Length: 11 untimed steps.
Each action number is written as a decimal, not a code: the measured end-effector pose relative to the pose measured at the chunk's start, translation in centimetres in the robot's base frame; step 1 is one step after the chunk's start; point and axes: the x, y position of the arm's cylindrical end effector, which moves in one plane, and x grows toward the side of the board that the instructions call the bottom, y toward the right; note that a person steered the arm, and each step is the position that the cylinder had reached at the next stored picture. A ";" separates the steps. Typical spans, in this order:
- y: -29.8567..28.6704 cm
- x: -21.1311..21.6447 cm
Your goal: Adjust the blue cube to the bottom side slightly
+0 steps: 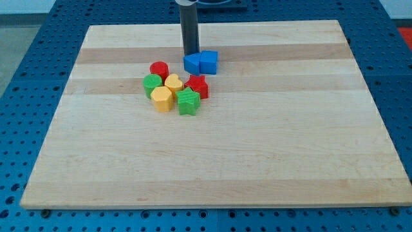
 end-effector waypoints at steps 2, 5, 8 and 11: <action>-0.3 -2.8; 2.0 -4.6; 4.6 -2.1; 6.0 0.7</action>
